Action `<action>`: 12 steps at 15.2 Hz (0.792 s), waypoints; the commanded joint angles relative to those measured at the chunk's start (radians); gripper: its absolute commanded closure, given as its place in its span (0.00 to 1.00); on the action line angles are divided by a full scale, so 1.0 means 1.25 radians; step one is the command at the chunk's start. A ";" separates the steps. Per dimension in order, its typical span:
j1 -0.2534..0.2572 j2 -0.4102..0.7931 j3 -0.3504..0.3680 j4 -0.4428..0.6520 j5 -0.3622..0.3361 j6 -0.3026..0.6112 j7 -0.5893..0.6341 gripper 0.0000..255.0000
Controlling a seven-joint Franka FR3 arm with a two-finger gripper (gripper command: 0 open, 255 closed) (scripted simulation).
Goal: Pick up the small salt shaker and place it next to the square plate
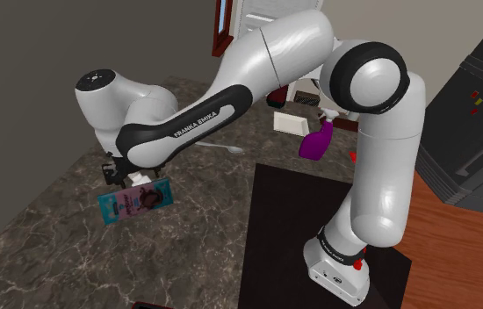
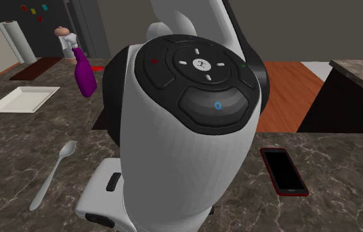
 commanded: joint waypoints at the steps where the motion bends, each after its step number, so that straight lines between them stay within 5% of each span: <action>1: 0.000 0.000 0.000 0.000 0.000 0.000 0.000 0.00; 2: 0.000 0.000 0.000 0.000 0.000 0.000 0.000 1.00; 12: -0.001 -0.005 0.002 0.003 0.004 -0.008 -0.004 1.00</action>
